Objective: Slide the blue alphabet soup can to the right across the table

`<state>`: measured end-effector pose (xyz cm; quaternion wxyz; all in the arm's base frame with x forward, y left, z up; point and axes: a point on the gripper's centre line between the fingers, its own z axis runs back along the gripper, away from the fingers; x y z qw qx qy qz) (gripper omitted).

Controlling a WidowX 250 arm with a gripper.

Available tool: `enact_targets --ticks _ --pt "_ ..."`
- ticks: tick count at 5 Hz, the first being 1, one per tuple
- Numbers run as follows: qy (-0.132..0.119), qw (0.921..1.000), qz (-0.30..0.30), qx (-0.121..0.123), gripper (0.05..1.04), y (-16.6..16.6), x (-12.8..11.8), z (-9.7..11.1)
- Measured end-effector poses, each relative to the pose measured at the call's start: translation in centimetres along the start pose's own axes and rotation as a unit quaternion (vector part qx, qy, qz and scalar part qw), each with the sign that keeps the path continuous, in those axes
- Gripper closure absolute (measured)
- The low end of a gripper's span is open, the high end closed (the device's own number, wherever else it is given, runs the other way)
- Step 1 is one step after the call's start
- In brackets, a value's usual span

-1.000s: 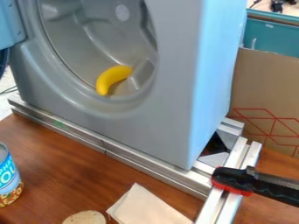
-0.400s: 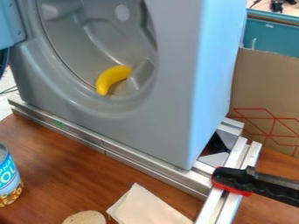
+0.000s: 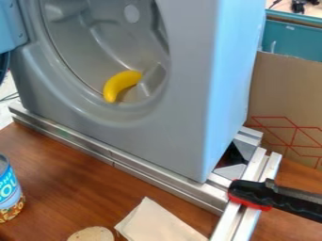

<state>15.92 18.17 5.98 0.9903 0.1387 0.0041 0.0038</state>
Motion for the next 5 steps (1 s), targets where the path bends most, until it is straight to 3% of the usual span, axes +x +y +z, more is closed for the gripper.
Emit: enact_targets --ticks 2,3,5 --pt "-0.027 0.9979 0.056 -0.018 0.081 1.2 0.2 -0.4" --pt "-0.018 0.9965 0.072 -0.039 0.081 1.2 -0.4 -1.4" --pt "-0.009 0.996 0.082 -0.035 0.081 1.2 -0.4 -1.8"
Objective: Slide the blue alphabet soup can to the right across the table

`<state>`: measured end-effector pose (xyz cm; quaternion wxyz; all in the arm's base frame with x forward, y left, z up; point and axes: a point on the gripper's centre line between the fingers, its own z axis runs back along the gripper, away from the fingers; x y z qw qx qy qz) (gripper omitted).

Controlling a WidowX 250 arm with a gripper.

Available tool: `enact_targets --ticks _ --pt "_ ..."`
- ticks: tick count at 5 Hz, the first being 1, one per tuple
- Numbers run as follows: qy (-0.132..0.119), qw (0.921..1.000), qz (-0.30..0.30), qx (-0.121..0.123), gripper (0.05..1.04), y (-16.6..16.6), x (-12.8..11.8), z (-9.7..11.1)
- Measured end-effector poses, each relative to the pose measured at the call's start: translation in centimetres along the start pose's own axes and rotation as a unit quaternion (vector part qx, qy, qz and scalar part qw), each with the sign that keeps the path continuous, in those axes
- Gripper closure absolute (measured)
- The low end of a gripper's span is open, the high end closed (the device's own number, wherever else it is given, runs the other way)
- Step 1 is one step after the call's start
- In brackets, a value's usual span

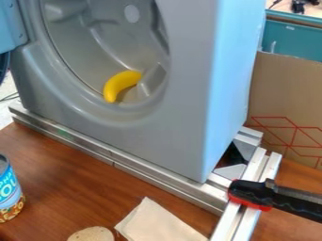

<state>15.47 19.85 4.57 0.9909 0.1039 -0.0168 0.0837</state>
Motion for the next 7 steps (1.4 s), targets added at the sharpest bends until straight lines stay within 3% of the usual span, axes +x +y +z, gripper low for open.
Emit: enact_targets --ticks 2,3,5,7 --pt "0.037 0.9956 -0.012 -0.085 0.081 -4.5 -0.3 1.1" --pt "0.053 0.9916 -0.032 -0.114 0.081 -7.8 -1.4 1.2" --pt "0.051 0.9884 -0.029 -0.14 0.082 -10.1 -1.6 1.6" --pt "0.003 0.9901 0.03 -0.137 0.082 -6.0 0.0 3.3"
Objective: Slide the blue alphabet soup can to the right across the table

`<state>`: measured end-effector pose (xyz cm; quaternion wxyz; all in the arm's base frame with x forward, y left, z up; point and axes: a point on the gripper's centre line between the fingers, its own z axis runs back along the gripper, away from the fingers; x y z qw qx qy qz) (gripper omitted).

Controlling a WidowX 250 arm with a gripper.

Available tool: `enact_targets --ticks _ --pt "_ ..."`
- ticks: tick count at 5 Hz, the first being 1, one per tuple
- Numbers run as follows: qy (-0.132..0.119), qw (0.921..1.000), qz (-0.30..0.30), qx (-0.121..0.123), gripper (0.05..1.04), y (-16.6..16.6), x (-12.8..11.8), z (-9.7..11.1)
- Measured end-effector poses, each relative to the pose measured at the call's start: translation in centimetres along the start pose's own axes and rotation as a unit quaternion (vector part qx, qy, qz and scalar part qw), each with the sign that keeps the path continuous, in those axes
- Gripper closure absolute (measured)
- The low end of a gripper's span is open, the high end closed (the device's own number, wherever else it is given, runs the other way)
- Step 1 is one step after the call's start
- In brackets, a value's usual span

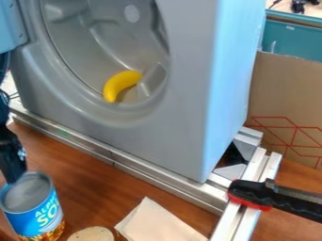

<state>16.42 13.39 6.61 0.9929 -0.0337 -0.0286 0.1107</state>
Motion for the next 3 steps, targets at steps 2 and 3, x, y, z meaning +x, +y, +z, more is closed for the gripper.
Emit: enact_targets --ticks 2,3 --pt "-0.035 0.998 -0.052 0.008 0.083 1.4 -0.8 3.4" --pt "-0.029 0.9919 -0.122 0.021 0.083 0.8 -2.0 4.9"
